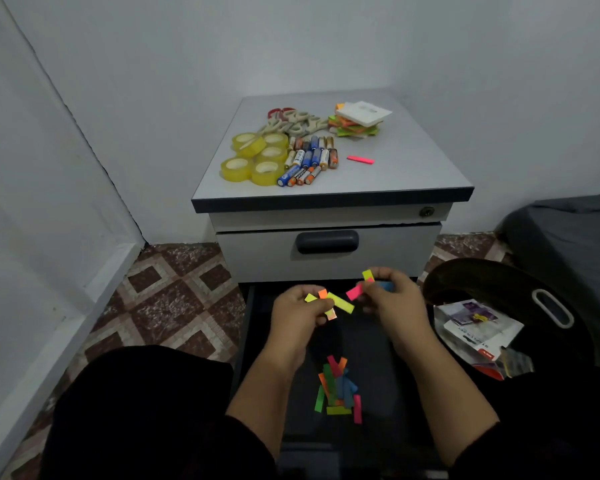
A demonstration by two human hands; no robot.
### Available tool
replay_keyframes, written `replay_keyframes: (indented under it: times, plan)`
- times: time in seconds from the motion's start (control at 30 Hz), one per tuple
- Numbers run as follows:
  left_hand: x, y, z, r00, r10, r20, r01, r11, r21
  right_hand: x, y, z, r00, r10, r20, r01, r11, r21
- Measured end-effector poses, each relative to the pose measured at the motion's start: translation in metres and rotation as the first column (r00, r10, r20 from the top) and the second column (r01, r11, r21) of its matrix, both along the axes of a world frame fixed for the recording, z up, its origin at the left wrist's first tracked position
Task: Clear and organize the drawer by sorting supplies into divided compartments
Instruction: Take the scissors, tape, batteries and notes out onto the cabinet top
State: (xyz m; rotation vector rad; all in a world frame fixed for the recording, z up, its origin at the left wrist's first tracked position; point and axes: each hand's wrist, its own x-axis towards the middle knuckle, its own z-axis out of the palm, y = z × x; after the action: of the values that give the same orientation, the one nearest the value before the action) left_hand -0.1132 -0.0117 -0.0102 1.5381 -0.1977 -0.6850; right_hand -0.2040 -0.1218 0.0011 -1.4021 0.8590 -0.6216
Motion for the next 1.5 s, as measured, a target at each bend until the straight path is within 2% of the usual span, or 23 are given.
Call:
replay_keyframes:
  times: [0.13, 0.23, 0.37, 0.5, 0.6, 0.73, 0.87, 1.0, 1.07, 1.2, 1.33, 1.4, 1.5]
  plan:
    - [0.000, -0.016, 0.065, 0.979, -0.066, 0.193, 0.090, 0.989, -0.117, 0.005, -0.020, 0.052, 0.992, -0.074, 0.099, 0.099, 0.956, -0.276]
    - [0.009, -0.038, 0.105, 0.924, 0.015, 0.383, 0.038, 0.991, -0.131, 0.017, -0.039, 0.083, 0.985, -0.124, 0.124, 0.165, 0.892, -0.420]
    - [0.034, -0.082, 0.135, 0.785, 0.117, 0.608, -0.090, 0.993, -0.076, 0.044, -0.072, 0.110, 0.989, -0.145, -0.016, 0.110, 0.810, -0.576]
    - [0.052, -0.126, 0.147, 0.699, 0.066, 0.712, -0.144, 0.988, 0.050, 0.071, -0.110, 0.119, 0.975, -0.148, -0.168, 0.009, 0.777, -0.630]
    - [0.056, -0.147, 0.145, 0.694, -0.032, 0.719, -0.143, 0.973, 0.180, 0.080, -0.129, 0.119, 0.957, -0.126, -0.261, -0.077, 0.757, -0.649]
    - [0.053, -0.160, 0.145, 0.713, -0.100, 0.694, -0.083, 0.971, 0.226, 0.086, -0.142, 0.123, 0.956, -0.069, -0.284, -0.134, 0.761, -0.635]
    - [0.052, -0.158, 0.144, 0.734, -0.160, 0.660, 0.030, 0.978, 0.204, 0.082, -0.143, 0.128, 0.984, -0.022, -0.177, -0.081, 0.828, -0.555]
    - [0.053, -0.148, 0.140, 0.750, -0.108, 0.653, 0.036, 0.992, 0.122, 0.072, -0.144, 0.126, 0.999, -0.030, -0.036, 0.010, 0.884, -0.467]
    - [0.052, -0.145, 0.138, 0.739, -0.107, 0.665, 0.027, 0.991, 0.131, 0.068, -0.147, 0.123, 0.999, -0.032, -0.017, 0.021, 0.889, -0.458]
    - [0.049, -0.150, 0.135, 0.661, -0.195, 0.725, -0.027, 0.959, 0.282, 0.070, -0.146, 0.118, 0.979, -0.035, -0.203, -0.087, 0.824, -0.560]
    - [0.049, -0.154, 0.133, 0.613, -0.321, 0.722, 0.045, 0.927, 0.373, 0.077, -0.147, 0.116, 0.975, -0.005, -0.220, -0.133, 0.784, -0.607]
    - [0.050, -0.152, 0.135, 0.607, -0.327, 0.724, 0.113, 0.938, 0.329, 0.079, -0.147, 0.117, 0.978, 0.018, -0.208, -0.144, 0.777, -0.612]
    - [0.054, -0.149, 0.136, 0.658, -0.254, 0.709, 0.159, 0.967, 0.199, 0.079, -0.146, 0.116, 0.986, 0.020, -0.166, -0.119, 0.779, -0.615]
